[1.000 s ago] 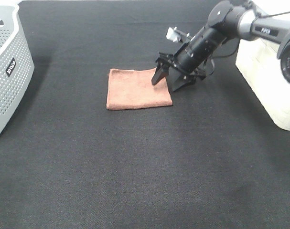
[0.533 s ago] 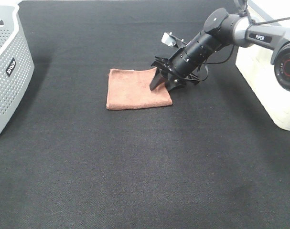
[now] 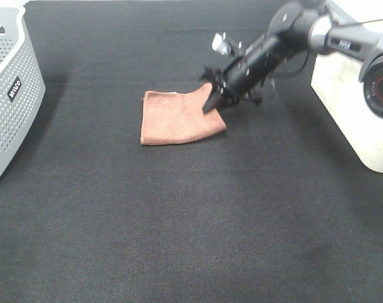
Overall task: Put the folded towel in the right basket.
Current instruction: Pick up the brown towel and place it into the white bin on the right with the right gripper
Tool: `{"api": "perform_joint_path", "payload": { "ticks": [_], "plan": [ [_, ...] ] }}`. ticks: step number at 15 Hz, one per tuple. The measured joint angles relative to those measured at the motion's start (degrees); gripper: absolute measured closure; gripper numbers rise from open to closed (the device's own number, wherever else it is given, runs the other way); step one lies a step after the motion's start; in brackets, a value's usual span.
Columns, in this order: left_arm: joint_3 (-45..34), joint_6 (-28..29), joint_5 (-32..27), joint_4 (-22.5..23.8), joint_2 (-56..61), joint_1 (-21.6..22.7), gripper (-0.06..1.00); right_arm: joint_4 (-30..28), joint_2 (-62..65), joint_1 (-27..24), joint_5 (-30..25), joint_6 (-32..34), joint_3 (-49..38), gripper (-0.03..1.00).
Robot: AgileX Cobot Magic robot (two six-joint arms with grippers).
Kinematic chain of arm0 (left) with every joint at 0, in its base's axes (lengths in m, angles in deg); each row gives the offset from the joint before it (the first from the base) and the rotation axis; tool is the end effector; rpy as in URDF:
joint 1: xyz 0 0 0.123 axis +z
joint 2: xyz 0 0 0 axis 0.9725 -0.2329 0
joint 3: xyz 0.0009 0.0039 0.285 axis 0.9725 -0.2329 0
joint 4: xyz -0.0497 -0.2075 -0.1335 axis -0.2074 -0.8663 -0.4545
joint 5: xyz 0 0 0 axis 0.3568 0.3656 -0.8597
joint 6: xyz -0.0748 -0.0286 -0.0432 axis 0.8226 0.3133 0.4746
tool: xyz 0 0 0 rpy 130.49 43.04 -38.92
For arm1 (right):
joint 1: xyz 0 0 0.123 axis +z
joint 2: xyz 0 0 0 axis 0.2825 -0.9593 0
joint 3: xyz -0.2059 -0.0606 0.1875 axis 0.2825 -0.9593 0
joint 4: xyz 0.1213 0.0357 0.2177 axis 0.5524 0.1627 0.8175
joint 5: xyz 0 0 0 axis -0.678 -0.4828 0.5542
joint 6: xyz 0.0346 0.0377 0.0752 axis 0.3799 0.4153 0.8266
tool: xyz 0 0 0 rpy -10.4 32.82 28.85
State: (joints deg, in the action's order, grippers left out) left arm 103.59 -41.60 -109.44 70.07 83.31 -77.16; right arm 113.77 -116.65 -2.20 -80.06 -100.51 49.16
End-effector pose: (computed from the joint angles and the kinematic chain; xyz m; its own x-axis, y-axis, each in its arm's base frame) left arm -0.0057 -0.0065 0.2777 -0.4458 0.0191 -0.8949 0.0818 0.9965 -0.0194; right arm 0.5116 0.1825 0.1273 -0.9329 -0.1651 -0.3199 -0.3256 0.7661 0.5541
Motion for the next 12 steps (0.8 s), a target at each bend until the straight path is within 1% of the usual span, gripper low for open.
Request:
{"api": "perform_joint_path", "payload": {
  "ticks": [3,5,7,9,12],
  "plan": [
    [0.0,0.0,0.0,0.0,0.0,0.0,0.07,0.0,4.81,0.0,-5.39,0.06,3.95,0.97],
    [0.0,0.0,0.0,0.0,0.0,0.0,0.07,-1.15,8.59,0.0,-6.76,0.11,4.87,0.97],
    [0.0,0.0,0.0,0.0,0.0,0.0,0.07,-4.01,13.12,0.0,-6.88,0.92,4.87,0.97],
    [0.0,0.0,0.0,0.0,0.0,0.0,0.07,-8.48,19.31,-0.4,-7.05,2.12,4.87,0.97],
    [0.0,0.0,0.0,0.0,0.0,0.0,0.07,-14.32,25.44,-2.81,-7.16,4.18,4.93,0.97]
  ]
}}
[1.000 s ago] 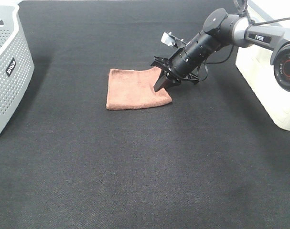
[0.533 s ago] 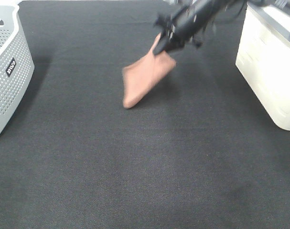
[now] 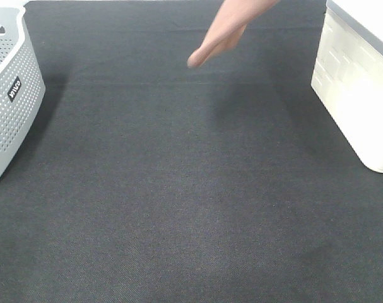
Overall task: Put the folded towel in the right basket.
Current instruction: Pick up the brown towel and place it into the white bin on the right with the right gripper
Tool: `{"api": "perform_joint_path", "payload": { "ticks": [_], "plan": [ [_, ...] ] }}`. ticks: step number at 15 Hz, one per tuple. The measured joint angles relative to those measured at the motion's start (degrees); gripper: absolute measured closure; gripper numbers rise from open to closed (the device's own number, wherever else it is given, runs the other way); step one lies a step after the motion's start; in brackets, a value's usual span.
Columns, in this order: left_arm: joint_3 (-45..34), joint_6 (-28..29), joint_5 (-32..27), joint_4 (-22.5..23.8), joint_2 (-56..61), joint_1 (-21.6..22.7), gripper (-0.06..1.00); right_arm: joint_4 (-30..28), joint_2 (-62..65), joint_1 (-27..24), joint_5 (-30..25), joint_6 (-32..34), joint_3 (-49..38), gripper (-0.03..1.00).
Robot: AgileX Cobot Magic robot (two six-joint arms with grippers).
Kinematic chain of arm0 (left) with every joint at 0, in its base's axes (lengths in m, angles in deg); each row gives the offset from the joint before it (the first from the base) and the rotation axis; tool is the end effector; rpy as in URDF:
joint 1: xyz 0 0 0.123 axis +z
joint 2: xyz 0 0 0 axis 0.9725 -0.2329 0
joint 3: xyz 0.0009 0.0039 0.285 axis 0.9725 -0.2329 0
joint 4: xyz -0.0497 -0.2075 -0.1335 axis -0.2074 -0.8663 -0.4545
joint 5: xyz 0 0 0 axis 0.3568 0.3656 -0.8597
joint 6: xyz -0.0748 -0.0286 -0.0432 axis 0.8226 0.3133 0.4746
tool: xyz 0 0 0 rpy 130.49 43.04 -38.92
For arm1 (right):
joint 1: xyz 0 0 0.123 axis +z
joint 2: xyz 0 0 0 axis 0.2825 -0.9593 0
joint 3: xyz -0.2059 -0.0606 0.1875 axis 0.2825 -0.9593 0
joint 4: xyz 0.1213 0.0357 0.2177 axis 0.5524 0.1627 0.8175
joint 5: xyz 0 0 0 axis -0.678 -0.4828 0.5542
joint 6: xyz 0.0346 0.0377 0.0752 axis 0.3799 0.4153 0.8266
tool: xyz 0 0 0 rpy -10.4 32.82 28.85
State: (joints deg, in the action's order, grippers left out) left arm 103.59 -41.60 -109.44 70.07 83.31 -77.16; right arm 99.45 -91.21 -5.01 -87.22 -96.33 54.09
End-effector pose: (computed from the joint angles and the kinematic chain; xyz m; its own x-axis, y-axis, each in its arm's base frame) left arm -0.0057 -0.0065 0.2777 -0.4458 0.0191 -0.8949 0.0818 0.9965 -0.0194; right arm 0.4612 0.1300 0.3670 -0.7300 -0.1897 -0.6566 -0.4667 0.8402 0.2762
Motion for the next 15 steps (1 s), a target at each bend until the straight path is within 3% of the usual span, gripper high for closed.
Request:
{"api": "perform_joint_path", "payload": {
  "ticks": [4,11,15],
  "plan": [
    [0.0,0.0,0.0,0.0,0.0,0.0,0.07,-8.42,4.81,-6.7,-0.06,3.95,0.0,0.97],
    [0.0,0.0,0.0,0.0,0.0,0.0,0.07,-11.29,8.65,-18.74,-0.06,5.73,0.0,0.97],
    [0.0,0.0,0.0,0.0,0.0,0.0,0.07,-18.96,8.71,-20.23,-0.06,7.45,-6.65,0.97]
  ]
}}
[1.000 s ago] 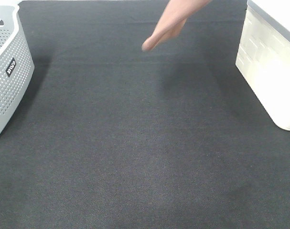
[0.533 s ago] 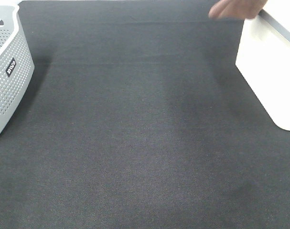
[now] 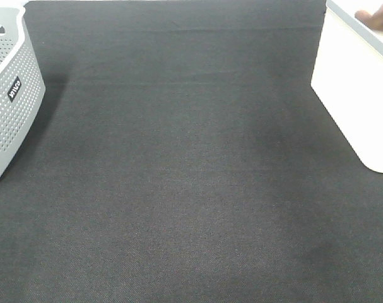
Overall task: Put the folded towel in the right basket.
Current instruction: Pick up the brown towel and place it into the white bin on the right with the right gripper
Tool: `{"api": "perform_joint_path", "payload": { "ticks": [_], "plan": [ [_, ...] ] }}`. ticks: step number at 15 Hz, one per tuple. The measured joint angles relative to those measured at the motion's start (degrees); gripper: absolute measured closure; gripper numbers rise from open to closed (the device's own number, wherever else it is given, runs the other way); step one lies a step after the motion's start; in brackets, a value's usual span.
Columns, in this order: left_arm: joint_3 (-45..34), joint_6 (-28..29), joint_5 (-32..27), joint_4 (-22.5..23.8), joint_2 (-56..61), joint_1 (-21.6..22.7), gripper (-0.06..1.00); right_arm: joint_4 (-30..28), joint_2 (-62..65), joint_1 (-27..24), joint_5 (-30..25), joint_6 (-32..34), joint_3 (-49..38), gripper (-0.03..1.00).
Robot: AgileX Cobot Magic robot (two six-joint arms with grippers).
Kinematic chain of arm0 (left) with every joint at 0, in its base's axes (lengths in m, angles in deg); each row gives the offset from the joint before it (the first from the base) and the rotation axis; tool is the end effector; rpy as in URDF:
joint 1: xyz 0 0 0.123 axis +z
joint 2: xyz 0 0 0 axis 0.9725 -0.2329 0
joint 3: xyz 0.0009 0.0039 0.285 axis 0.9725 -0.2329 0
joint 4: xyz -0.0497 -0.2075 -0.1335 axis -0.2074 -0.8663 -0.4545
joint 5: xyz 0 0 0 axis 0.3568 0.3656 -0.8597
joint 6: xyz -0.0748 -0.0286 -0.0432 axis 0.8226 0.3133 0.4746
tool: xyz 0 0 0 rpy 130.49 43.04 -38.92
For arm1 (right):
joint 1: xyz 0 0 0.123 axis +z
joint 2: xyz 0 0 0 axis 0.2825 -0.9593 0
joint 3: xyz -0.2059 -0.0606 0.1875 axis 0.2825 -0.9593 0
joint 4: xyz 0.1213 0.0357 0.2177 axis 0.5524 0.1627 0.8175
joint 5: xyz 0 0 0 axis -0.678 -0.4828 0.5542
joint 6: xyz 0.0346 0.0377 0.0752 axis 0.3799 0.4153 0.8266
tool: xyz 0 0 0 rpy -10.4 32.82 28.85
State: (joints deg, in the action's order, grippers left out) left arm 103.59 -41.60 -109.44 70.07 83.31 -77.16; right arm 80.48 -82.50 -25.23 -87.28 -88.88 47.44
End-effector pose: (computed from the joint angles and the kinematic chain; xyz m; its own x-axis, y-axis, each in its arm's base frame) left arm -0.0057 -0.0065 0.2777 -0.4458 0.0191 -0.8949 0.0818 0.9965 -0.0194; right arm 0.4409 -0.0590 0.3967 -0.7575 0.0773 -0.6482 0.0572 0.9970 0.0520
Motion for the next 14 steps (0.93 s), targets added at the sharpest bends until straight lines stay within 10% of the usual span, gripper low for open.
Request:
{"api": "perform_joint_path", "payload": {
  "ticks": [6,11,14],
  "plan": [
    [0.0,0.0,0.0,0.0,0.0,0.0,0.07,-5.5,-0.17,0.0,0.86,4.07,-11.06,0.93],
    [0.0,0.0,0.0,0.0,0.0,0.0,0.07,-1.78,-0.06,0.0,0.29,4.47,-11.06,0.31],
    [0.0,0.0,0.0,0.0,0.0,0.0,0.07,0.92,1.95,0.0,0.17,4.81,-11.12,0.22]
  ]
}}
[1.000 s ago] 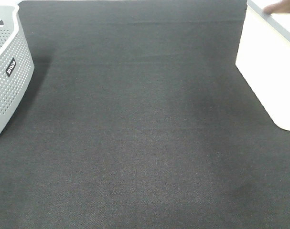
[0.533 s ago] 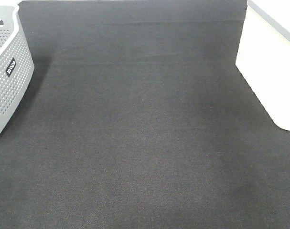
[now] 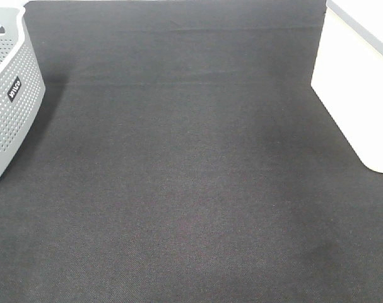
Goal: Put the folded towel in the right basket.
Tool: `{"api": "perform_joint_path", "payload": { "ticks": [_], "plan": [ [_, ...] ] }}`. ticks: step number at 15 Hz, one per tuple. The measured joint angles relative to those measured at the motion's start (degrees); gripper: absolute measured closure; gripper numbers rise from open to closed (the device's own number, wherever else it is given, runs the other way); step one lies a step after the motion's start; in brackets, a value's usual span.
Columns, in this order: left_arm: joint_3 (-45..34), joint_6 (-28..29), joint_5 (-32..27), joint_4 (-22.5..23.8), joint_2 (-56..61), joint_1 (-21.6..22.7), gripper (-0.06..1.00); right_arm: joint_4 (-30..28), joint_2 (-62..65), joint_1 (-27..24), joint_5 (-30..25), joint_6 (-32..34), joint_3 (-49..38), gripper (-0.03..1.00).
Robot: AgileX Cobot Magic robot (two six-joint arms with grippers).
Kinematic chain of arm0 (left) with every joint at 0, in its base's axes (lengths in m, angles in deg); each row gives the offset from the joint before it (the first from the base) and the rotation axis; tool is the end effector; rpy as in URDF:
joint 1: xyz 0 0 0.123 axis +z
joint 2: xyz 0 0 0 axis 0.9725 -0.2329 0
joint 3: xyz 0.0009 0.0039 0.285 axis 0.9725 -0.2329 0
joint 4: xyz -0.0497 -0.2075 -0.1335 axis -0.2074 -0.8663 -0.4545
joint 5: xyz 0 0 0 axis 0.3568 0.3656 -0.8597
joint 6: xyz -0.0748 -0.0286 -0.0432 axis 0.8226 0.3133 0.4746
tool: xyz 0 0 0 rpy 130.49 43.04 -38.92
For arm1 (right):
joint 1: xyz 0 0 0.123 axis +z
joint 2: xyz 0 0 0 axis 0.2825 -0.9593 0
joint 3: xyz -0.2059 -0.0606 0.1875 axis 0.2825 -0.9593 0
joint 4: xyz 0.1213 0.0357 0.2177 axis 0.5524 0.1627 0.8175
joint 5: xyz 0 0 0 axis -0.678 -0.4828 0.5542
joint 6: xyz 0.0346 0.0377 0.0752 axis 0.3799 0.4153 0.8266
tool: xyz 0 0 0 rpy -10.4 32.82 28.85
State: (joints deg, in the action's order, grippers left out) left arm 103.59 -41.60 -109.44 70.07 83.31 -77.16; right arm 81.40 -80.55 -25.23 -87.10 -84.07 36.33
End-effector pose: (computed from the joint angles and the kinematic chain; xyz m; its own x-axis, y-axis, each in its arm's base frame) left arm -0.0057 -0.0065 0.2777 -0.4458 0.0191 -0.8949 0.0818 0.9965 -0.0194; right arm 0.4354 -0.0568 0.3561 -0.8390 0.1804 -0.5134 0.1345 0.9829 0.1256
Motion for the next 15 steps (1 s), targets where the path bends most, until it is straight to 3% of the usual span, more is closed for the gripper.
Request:
{"api": "perform_joint_path", "payload": {
  "ticks": [7,15],
  "plan": [
    [0.0,0.0,0.0,0.0,0.0,0.0,0.07,3.09,12.43,0.0,-0.06,0.06,-5.16,0.21],
    [0.0,0.0,0.0,0.0,0.0,0.0,0.07,3.09,35.52,0.0,0.0,-1.38,-36.04,0.21]
  ]
}}
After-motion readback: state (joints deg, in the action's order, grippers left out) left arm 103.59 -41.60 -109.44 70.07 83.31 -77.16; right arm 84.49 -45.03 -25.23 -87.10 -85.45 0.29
